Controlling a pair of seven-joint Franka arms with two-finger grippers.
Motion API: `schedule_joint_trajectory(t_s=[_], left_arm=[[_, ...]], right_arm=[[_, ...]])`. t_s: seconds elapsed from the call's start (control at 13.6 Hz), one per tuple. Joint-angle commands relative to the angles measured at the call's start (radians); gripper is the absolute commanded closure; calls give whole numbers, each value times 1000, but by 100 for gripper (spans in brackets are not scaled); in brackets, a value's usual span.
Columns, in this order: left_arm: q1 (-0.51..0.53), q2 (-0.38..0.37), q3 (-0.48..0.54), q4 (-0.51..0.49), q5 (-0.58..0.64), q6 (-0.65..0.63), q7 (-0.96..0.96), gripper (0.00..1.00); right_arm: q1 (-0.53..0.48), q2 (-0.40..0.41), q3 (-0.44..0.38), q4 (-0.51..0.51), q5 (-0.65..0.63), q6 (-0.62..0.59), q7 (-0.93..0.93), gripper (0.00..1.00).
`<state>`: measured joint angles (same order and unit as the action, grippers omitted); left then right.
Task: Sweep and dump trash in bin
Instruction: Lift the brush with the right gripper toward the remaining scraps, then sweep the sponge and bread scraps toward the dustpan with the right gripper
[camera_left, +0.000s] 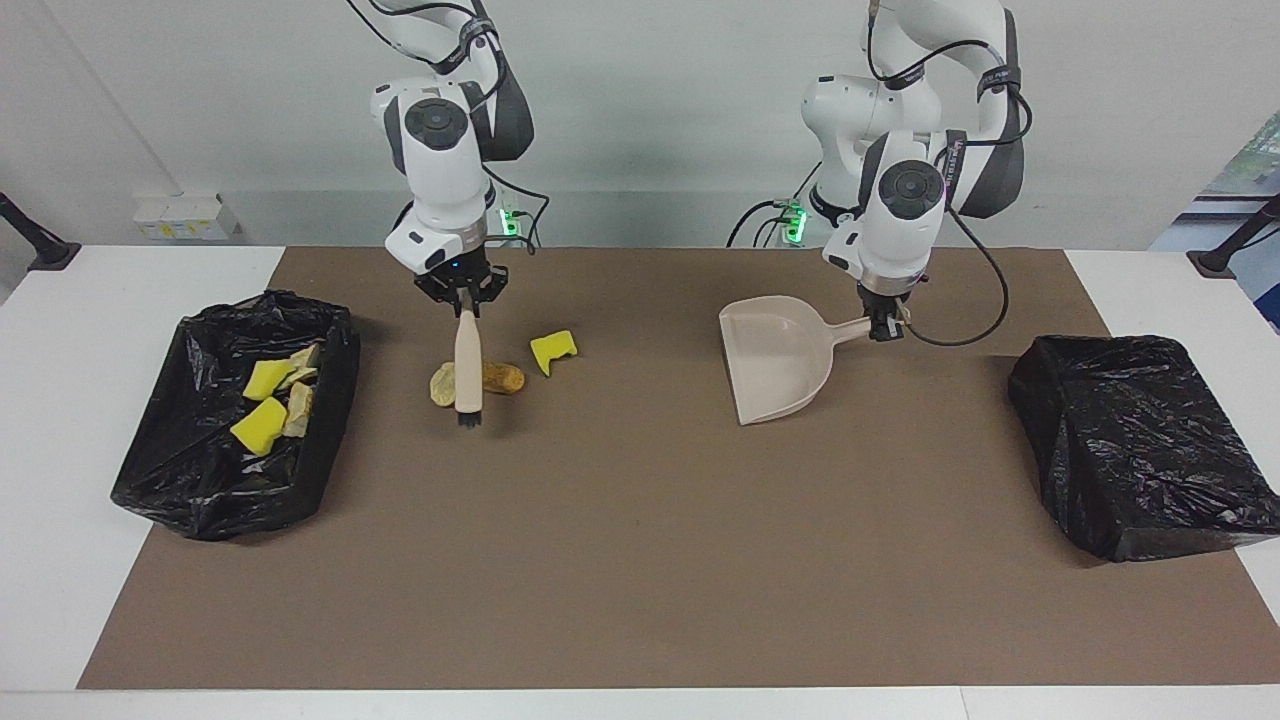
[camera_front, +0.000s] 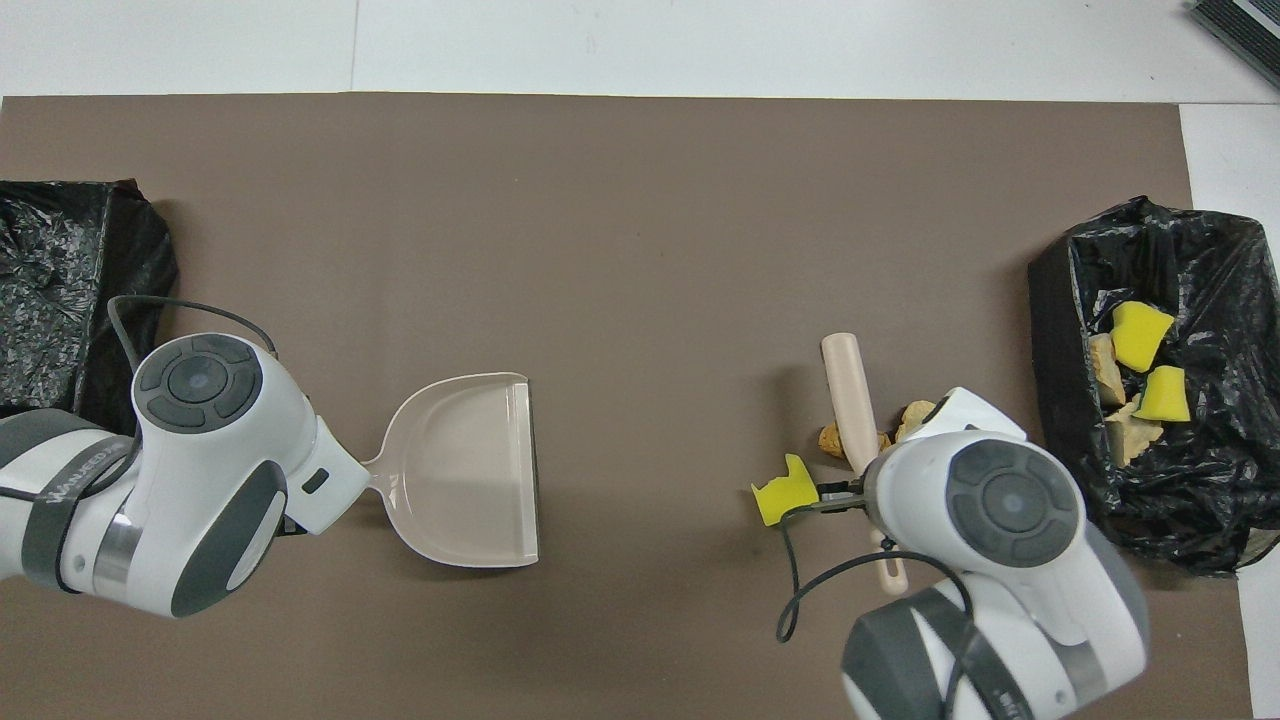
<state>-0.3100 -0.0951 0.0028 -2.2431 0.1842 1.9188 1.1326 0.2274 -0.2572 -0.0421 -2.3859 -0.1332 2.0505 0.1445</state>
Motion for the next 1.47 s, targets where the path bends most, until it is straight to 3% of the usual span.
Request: schedule_joint_trajectory(t_s=[0.0, 0.22, 0.59, 0.81, 1.18, 1.4], left_arm=[[-32, -28, 8, -33, 14, 23, -59, 100], [-32, -28, 8, -32, 14, 23, -62, 100], [-34, -25, 8, -32, 15, 23, -108, 100], [-60, -23, 8, -33, 14, 23, -152, 100], [-81, -34, 8, -49, 14, 19, -205, 100], [-121, -49, 8, -67, 14, 9, -209, 100]], right_arm=[[-136, -72, 8, -93, -11, 48, -179, 100], [-262, -120, 7, -173, -11, 97, -313, 100], [-272, -108, 10, -225, -11, 137, -296, 100], [-211, -82, 11, -226, 3, 138, -225, 100], [4, -86, 11, -226, 12, 82, 113, 100], [96, -50, 11, -220, 124, 98, 240, 100]])
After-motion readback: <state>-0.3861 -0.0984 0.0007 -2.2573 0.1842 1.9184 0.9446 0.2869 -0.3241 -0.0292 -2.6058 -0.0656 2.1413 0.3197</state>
